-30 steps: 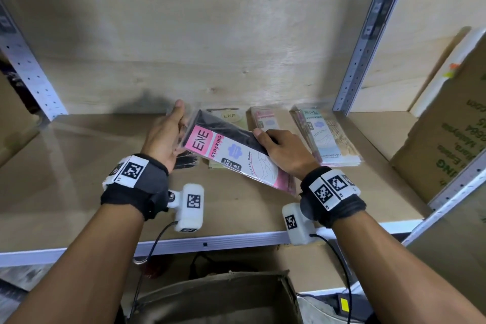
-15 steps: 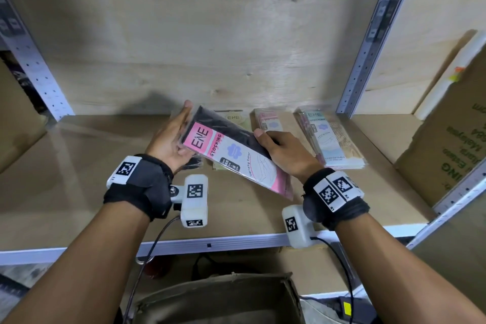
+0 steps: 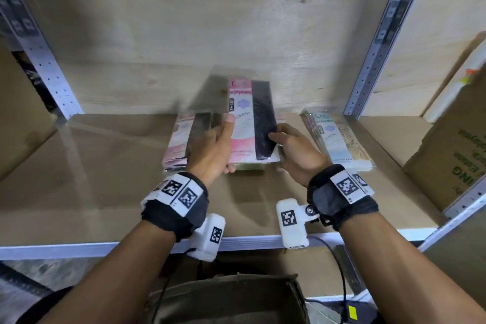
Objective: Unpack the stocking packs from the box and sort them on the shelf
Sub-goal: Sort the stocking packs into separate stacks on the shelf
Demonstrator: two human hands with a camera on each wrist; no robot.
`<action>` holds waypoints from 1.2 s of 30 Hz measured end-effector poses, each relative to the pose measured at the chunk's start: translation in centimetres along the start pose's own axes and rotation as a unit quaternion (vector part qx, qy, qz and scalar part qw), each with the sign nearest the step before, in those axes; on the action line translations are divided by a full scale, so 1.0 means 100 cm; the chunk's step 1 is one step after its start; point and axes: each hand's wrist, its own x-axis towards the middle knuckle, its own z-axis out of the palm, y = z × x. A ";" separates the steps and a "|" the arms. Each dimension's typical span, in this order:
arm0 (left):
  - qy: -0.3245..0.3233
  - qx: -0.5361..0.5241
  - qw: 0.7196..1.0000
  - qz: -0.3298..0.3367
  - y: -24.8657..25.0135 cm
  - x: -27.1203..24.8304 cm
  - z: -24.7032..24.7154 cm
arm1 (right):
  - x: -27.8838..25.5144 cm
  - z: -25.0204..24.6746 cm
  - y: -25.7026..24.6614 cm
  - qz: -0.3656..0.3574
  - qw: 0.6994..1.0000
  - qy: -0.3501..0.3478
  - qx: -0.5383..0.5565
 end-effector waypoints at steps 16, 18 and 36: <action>0.042 -0.256 0.961 -0.100 -0.004 0.004 0.005 | -0.007 0.011 0.004 0.018 0.980 -0.171 0.095; 0.034 -0.275 0.956 -0.100 -0.005 0.004 0.005 | -0.007 0.010 0.004 0.030 0.977 -0.176 0.113; 0.028 -0.127 0.990 -0.047 -0.013 0.007 -0.013 | -0.003 0.012 0.016 0.072 0.990 -0.118 0.031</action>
